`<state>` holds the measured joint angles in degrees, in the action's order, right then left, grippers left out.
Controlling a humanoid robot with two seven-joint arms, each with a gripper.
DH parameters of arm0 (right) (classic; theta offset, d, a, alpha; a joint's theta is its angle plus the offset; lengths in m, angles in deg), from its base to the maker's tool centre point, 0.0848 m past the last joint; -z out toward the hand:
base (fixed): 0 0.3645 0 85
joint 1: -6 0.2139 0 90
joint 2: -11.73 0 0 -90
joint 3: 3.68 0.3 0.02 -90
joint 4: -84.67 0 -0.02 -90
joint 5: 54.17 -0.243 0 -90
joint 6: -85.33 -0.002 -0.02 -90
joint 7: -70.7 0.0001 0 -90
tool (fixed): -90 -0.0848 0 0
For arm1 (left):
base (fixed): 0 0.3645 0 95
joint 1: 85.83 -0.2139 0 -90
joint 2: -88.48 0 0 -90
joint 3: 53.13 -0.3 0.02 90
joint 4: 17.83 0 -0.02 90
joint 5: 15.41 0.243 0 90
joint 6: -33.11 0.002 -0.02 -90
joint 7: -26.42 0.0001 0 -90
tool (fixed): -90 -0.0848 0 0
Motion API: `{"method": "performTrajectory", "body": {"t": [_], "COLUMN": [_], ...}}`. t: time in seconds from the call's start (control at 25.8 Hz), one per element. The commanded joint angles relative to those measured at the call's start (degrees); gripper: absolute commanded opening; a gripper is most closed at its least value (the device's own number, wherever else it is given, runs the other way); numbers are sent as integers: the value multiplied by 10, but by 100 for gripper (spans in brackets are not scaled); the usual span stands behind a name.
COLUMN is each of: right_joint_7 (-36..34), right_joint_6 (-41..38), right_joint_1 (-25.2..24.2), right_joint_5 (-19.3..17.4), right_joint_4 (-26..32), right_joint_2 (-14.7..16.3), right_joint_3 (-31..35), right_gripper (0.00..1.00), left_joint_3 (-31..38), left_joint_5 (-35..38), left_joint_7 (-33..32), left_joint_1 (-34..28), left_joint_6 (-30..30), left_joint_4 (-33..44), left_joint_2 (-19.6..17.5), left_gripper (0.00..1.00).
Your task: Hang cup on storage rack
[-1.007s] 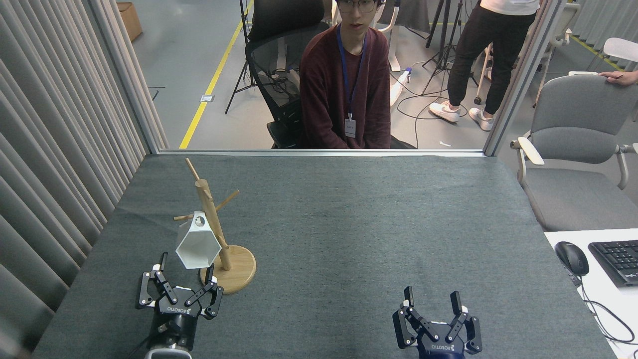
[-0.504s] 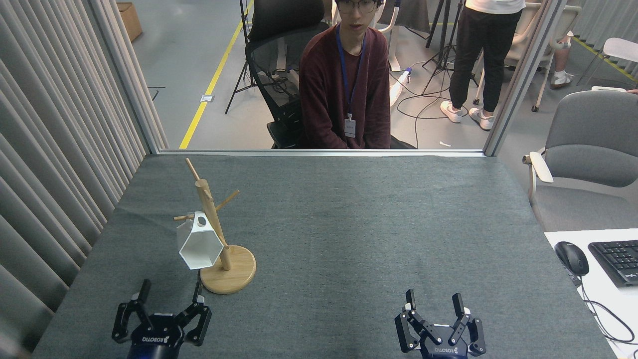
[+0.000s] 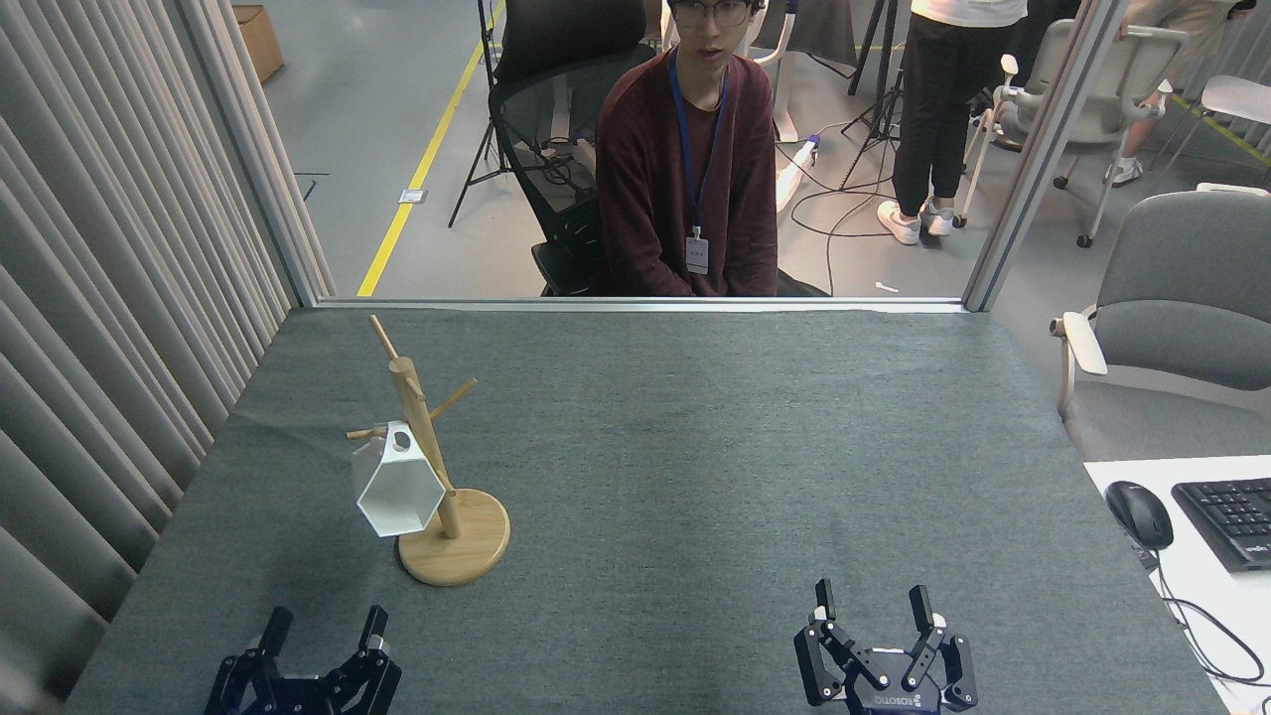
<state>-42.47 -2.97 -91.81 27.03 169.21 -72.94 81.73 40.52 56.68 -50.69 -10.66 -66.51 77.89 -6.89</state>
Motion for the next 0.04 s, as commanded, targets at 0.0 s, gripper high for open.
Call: {"method": "performTrajectory", "body": {"t": [0.0], "right_joint_7": [-6], "right_joint_6": [0], "right_joint_1": [0], "right_joint_5": [0], "right_joint_4": [0], "right_joint_2": [2], "right_joint_3": [0], "right_gripper": [98], "left_joint_3": [0], "left_joint_5": [-5], "left_joint_7": [0], "left_joint_1": [2], "left_joint_6": [2], "left_joint_4": [0], "left_joint_2": [0], "left_gripper": [99]}}
